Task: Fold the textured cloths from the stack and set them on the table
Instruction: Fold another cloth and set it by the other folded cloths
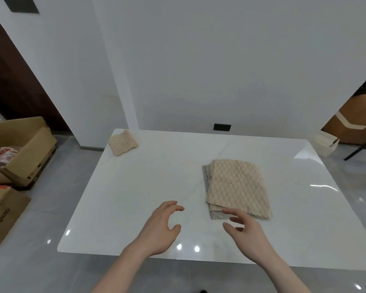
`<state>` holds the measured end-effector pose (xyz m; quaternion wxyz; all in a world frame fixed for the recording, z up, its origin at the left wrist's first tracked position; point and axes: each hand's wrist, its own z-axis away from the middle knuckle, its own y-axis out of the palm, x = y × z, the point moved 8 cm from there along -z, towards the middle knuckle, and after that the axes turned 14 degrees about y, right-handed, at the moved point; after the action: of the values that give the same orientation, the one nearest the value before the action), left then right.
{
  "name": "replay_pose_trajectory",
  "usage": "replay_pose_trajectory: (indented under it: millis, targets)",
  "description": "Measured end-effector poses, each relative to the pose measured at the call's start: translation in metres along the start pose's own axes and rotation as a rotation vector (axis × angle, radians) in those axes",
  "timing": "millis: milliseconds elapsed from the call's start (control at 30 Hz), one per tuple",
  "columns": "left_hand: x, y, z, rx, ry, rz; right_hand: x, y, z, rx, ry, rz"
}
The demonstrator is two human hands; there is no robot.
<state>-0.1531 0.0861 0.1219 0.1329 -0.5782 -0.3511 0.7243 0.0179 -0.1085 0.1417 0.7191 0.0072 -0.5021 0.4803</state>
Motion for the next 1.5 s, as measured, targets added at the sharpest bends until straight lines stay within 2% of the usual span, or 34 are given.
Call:
replay_pose_trajectory:
  millis: [300, 600, 833, 1033, 1167, 1233, 1300, 1500]
  targets:
    - [-0.018, 0.023, -0.015, 0.004, -0.004, -0.021, -0.029, -0.041, -0.007, -0.044, -0.026, -0.001]
    - [-0.033, 0.087, -0.064, -0.004, -0.092, -0.092, -0.076, -0.100, -0.100, -0.048, -0.108, 0.118]
    - [-0.022, 0.128, -0.123, 0.072, -0.110, -0.126, -0.104, -0.093, -0.171, -0.053, -0.126, 0.276]
    - [0.015, 0.170, -0.195, 0.137, -0.013, -0.231, -0.145, -0.072, -0.239, -0.149, -0.119, 0.412]
    - [0.069, 0.220, -0.227, 0.075, 0.118, -0.346, -0.193, -0.038, -0.264, -0.277, -0.202, 0.512]
    - [0.085, 0.236, -0.225, -0.046, 0.177, -0.407, -0.204, -0.028, -0.261, -0.355, -0.293, 0.529]
    - [0.093, 0.241, -0.222, -0.159, 0.217, -0.407, -0.205, -0.027, -0.262, -0.411, -0.346, 0.501]
    - [0.092, 0.243, -0.219, -0.235, 0.295, -0.454, -0.208, -0.030, -0.266, -0.542, -0.450, 0.428]
